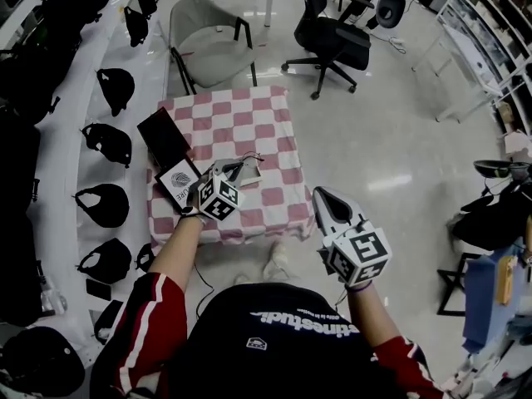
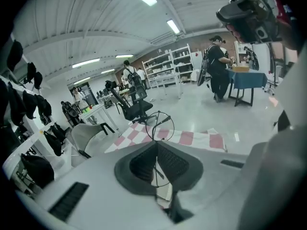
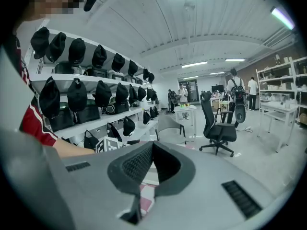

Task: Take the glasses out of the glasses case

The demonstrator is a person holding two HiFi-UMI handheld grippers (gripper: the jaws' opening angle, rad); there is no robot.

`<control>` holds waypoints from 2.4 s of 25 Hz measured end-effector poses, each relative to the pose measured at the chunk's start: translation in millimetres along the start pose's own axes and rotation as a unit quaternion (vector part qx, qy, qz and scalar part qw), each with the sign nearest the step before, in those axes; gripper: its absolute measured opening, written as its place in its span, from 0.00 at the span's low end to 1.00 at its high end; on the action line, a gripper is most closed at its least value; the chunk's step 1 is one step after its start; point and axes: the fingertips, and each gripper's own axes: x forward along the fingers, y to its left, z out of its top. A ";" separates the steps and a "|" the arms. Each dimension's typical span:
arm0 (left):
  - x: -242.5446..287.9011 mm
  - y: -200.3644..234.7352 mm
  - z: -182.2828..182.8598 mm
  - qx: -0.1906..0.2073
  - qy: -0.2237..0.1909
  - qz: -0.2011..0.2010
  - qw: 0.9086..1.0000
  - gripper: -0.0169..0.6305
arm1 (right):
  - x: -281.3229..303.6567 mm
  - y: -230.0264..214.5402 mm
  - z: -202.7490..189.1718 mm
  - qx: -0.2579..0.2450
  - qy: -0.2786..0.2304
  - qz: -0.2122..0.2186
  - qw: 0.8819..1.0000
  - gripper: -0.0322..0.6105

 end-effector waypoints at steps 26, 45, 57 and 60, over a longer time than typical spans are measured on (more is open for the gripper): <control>-207.4 24.6 67.3 -0.128 -0.206 0.089 0.966 0.04 | -28.9 74.2 40.2 -0.040 -0.048 0.020 0.998 0.05; -354.6 25.1 99.9 -0.173 -0.348 0.138 0.911 0.05 | -61.8 99.5 67.9 -0.034 -0.104 -0.003 0.994 0.05; -381.2 19.2 86.2 -0.191 -0.338 0.153 0.909 0.05 | -76.4 107.0 74.9 -0.013 -0.116 -0.022 0.993 0.05; -380.7 15.0 92.0 -0.195 -0.341 0.153 0.907 0.05 | -77.7 101.7 76.9 -0.022 -0.115 -0.018 0.993 0.05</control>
